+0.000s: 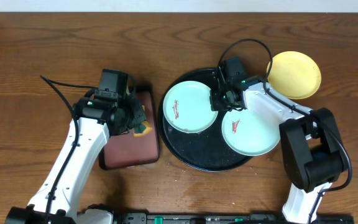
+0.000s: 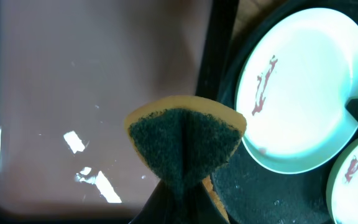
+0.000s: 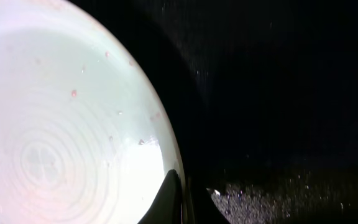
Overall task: Clean dirty plates on tray and stack at the side
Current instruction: 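Move the right gripper back and grasp the upper green plate rim, then scrub the upper green plate with the left sponge while right holds it, then pull the left gripper with the sponge back over the brown tray, then lift the green plate with the right gripper onto the yellow plate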
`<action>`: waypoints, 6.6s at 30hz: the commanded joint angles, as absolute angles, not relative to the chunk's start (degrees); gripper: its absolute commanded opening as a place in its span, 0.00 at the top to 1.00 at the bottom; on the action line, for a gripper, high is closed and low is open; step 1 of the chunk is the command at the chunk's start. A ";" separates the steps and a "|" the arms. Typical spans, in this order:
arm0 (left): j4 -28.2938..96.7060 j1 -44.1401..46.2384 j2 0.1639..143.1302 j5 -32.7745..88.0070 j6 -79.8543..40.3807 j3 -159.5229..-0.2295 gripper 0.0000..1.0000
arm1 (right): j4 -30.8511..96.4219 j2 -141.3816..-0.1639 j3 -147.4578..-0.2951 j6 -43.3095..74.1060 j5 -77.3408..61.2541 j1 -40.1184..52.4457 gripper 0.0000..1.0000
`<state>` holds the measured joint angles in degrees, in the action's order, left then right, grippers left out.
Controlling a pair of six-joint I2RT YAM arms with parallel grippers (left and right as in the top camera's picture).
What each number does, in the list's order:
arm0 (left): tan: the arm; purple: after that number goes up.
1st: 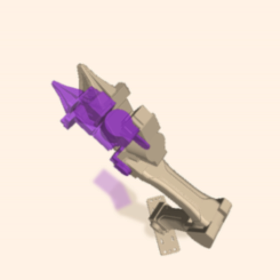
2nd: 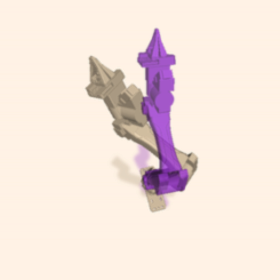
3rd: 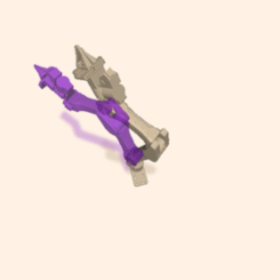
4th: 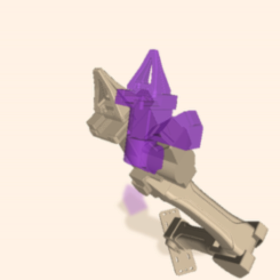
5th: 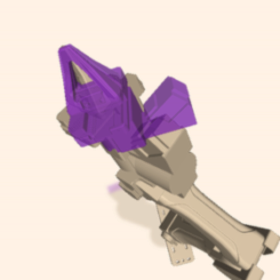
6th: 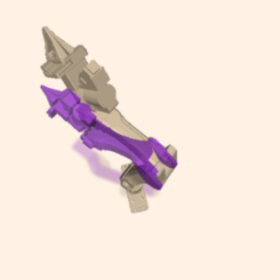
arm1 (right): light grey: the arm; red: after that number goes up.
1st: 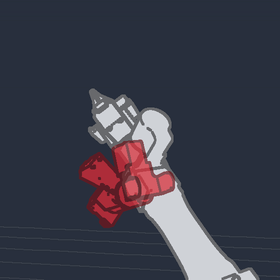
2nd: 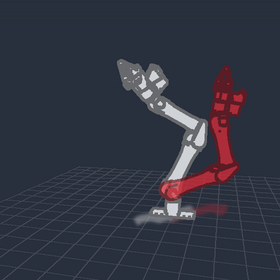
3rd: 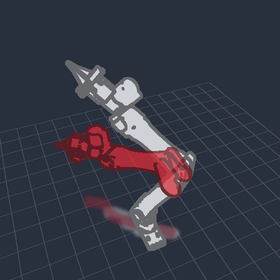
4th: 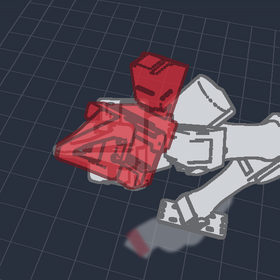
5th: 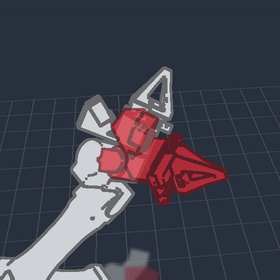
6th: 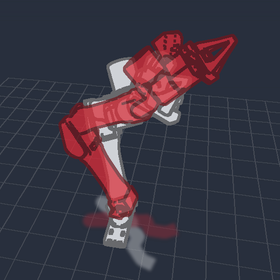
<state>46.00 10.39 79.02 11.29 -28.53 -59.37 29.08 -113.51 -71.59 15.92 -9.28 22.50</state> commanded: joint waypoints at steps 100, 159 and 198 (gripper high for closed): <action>21.04 29.30 100.88 -3.25 -51.99 -62.17 0.93 | 39.90 -112.57 -73.28 5.72 -7.92 23.31 0.99; 51.18 11.27 75.29 -10.85 -37.06 -58.70 0.92 | 35.24 -95.39 -74.65 2.81 4.78 24.16 0.99; 50.50 9.28 80.82 -6.44 -34.11 -57.21 0.93 | -2.13 -88.60 -74.65 -63.35 56.14 43.22 0.99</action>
